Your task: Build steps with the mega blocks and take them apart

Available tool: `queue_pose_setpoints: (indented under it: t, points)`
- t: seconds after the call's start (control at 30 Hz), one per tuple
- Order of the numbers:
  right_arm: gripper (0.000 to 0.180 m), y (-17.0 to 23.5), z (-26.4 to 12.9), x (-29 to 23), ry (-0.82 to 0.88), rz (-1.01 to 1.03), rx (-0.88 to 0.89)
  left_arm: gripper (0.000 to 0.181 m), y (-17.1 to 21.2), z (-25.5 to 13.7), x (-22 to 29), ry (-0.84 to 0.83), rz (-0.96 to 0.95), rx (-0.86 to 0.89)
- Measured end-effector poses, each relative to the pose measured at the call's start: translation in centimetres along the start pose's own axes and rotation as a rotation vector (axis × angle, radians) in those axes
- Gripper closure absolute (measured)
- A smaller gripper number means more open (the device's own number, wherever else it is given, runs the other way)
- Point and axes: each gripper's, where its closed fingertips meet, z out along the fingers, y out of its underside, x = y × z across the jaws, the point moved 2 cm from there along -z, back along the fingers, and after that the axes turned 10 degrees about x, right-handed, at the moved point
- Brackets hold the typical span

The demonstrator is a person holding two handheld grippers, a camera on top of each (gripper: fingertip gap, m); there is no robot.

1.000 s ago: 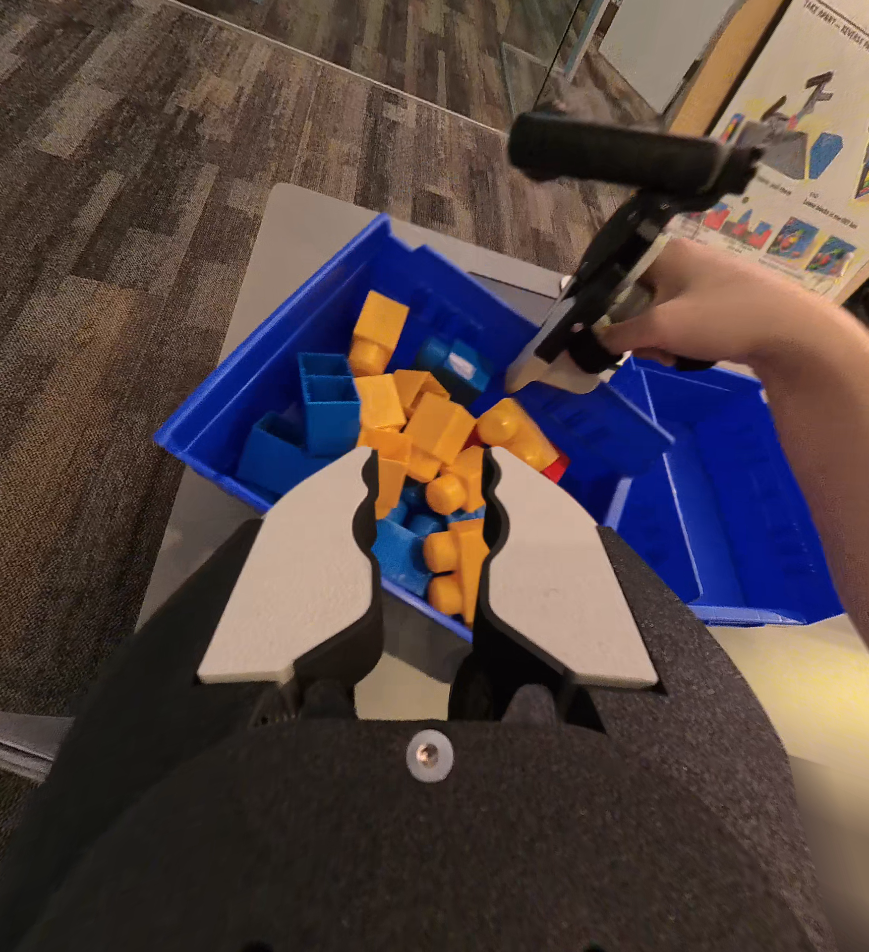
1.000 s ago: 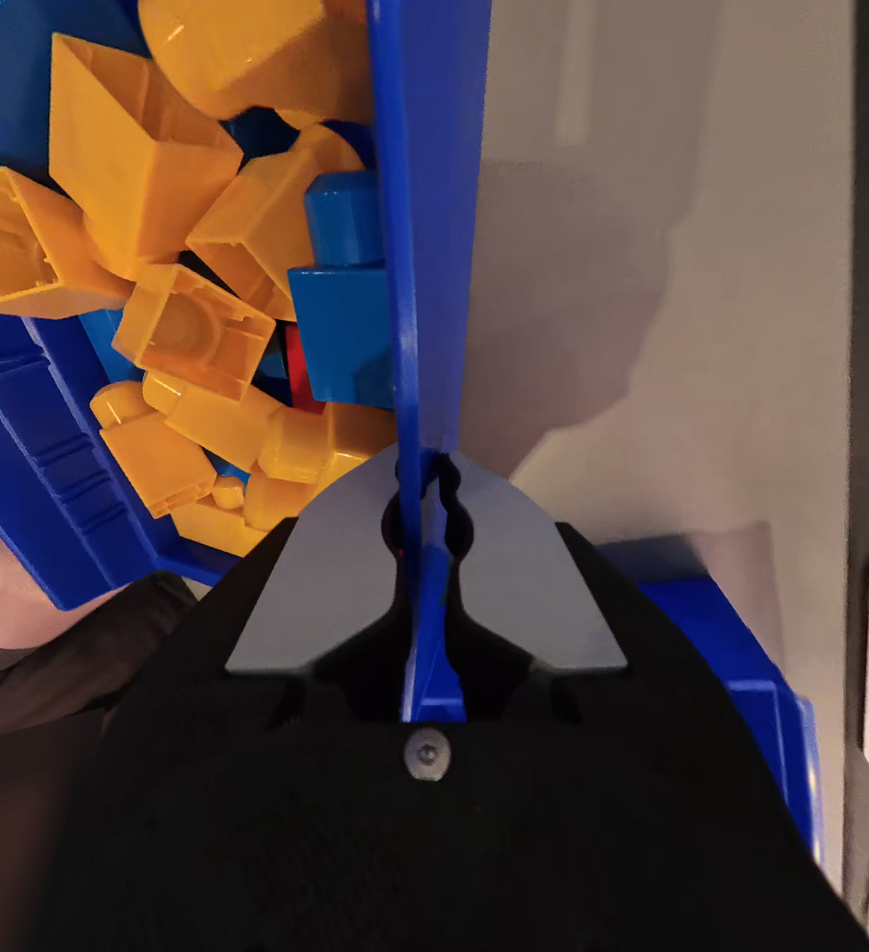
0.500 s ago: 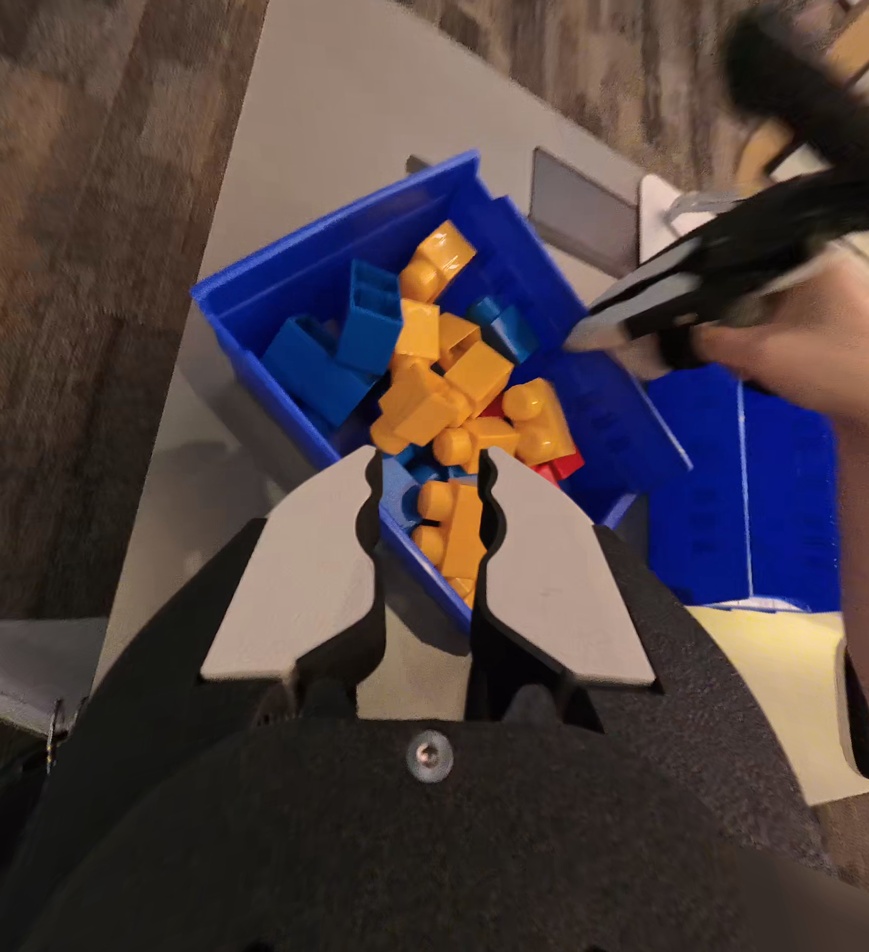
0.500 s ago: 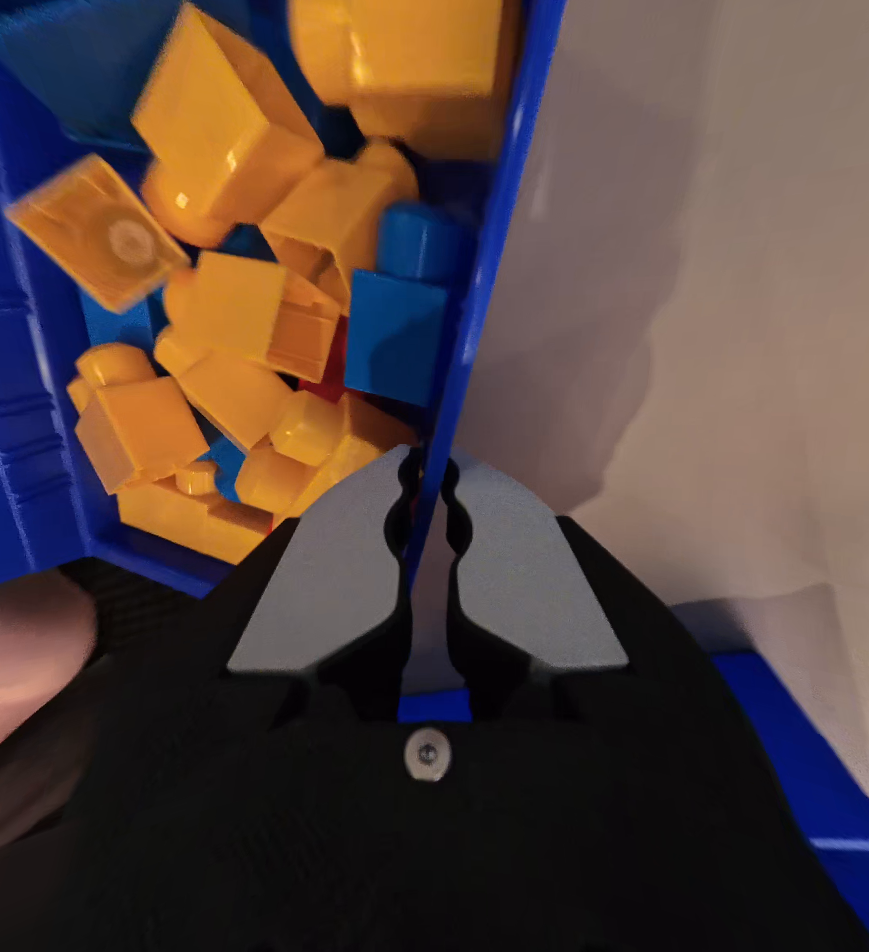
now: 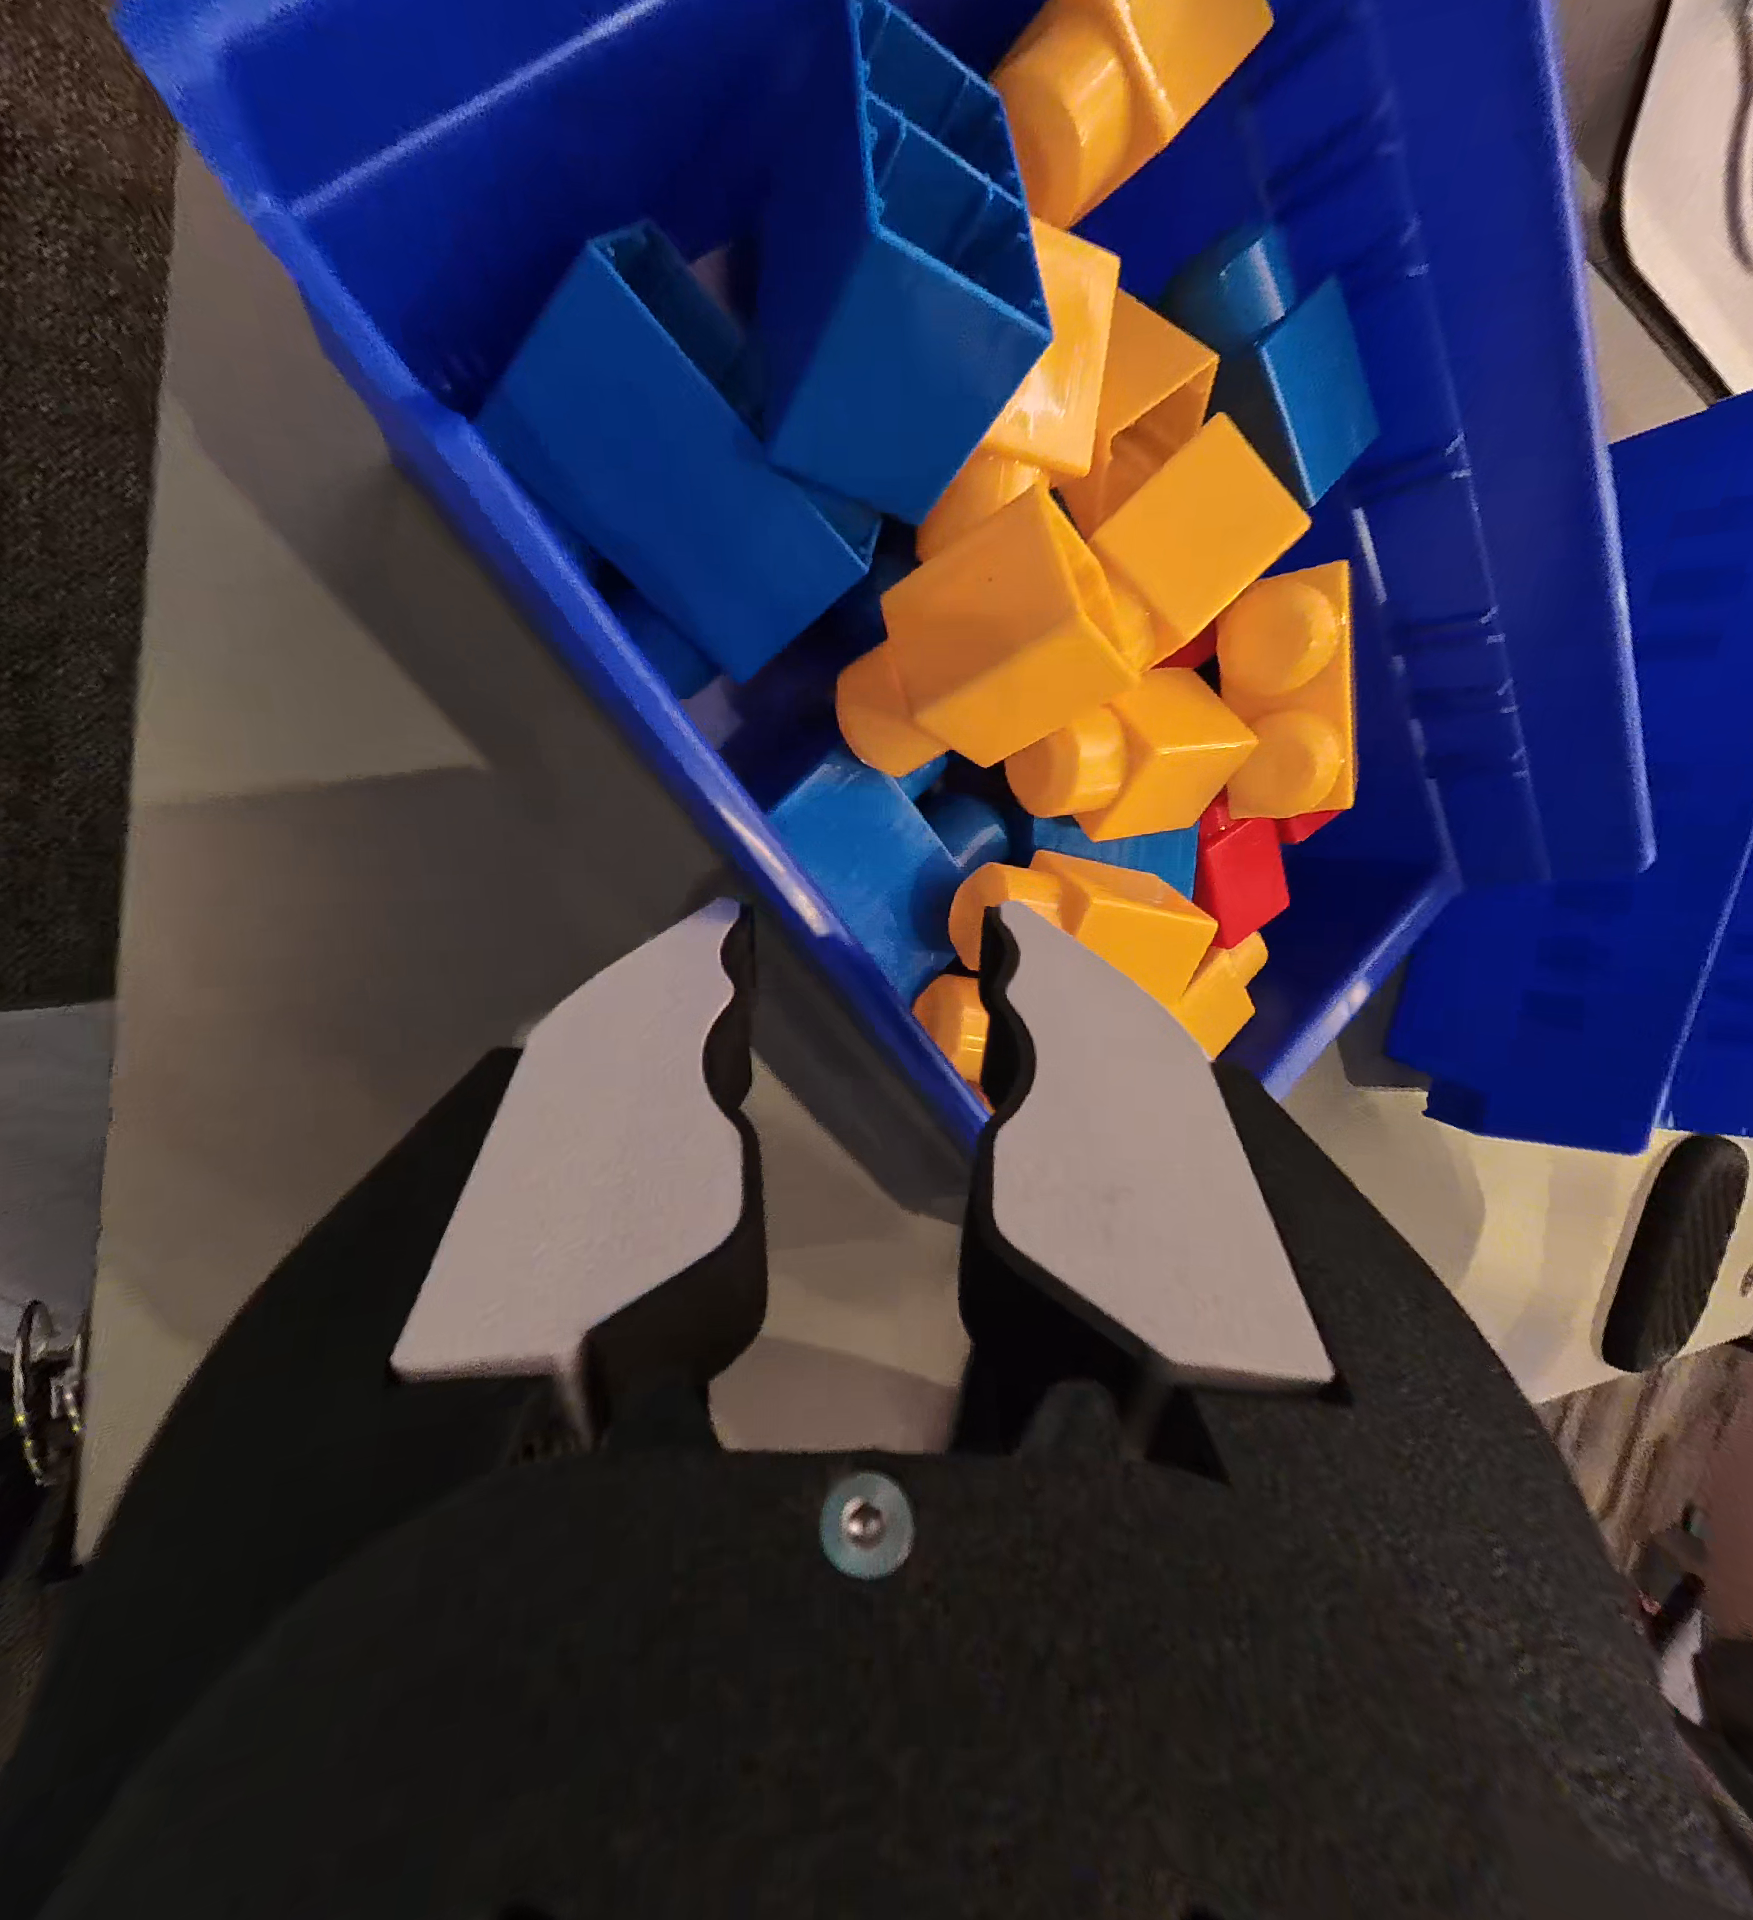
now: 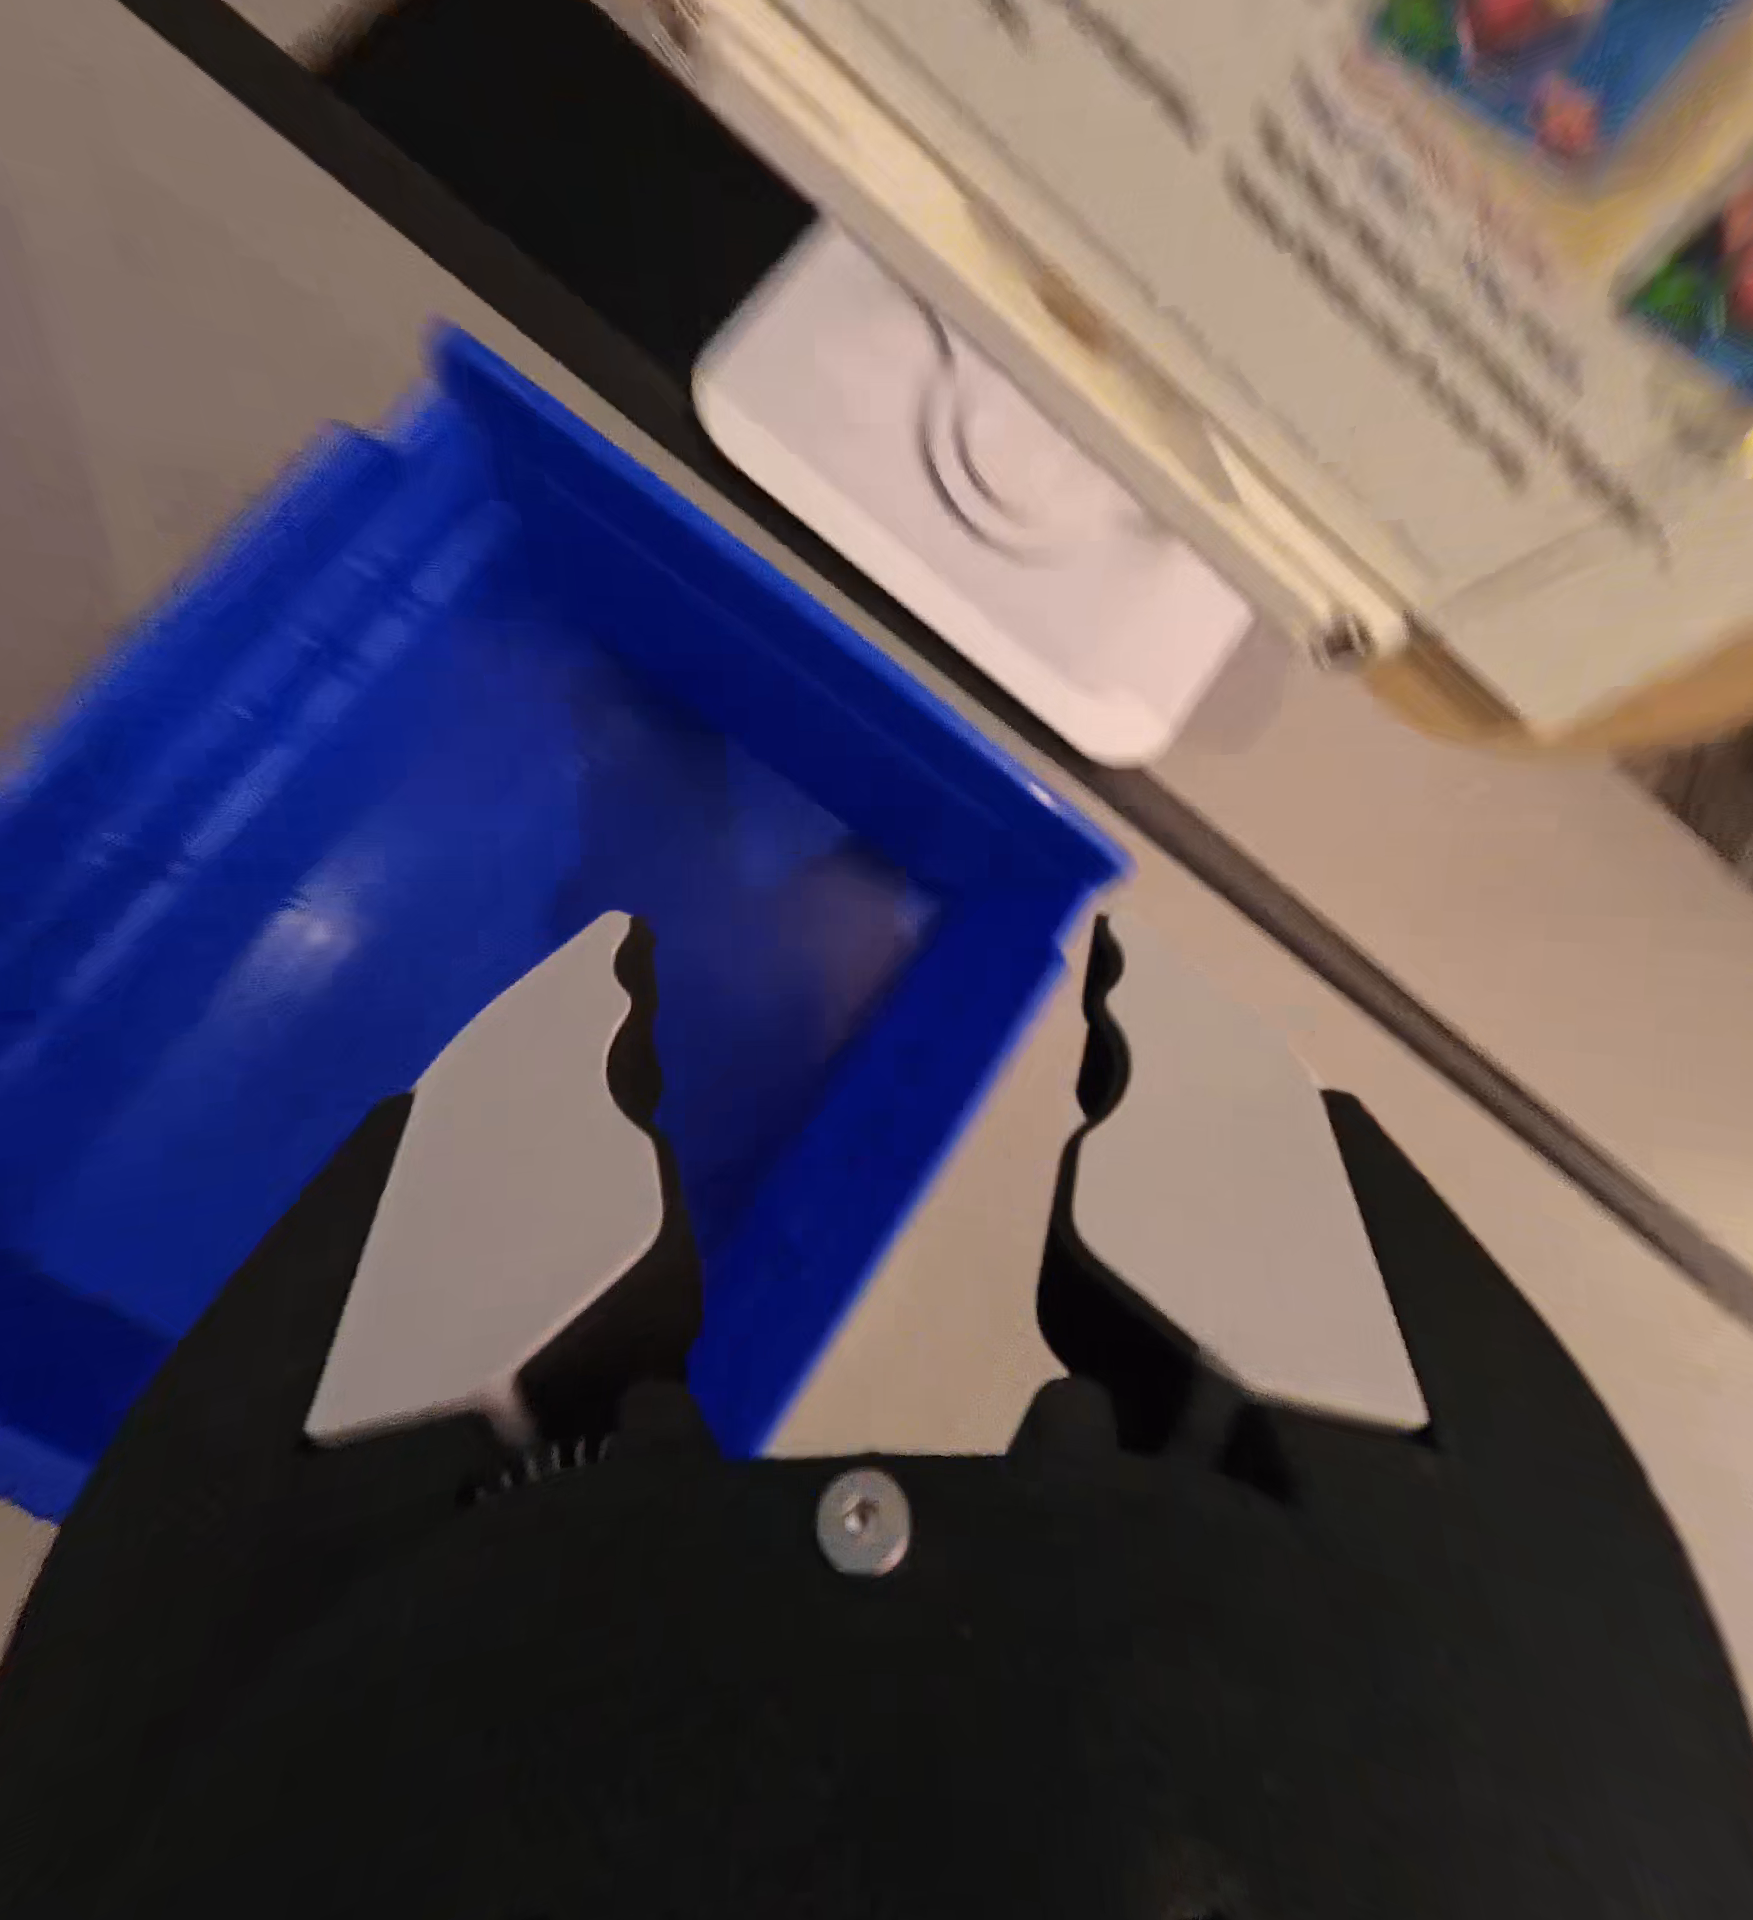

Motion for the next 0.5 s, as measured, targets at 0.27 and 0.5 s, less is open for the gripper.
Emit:
queue_pose_setpoints:
  t: [0.27, 0.5]
  points:
    - [0.138, 9.2, 2.9, 0.2, -0.112, 0.099, -0.364, 0.130, 2.2, 2.6, 0.5, -0.064, 0.004, -0.190]
    - [0.168, 11.1, 2.1, 4.4, -0.164, 0.215, -0.429, 0.129, 2.1, 3.1, 1.2, -0.142, 0.079, -0.241]
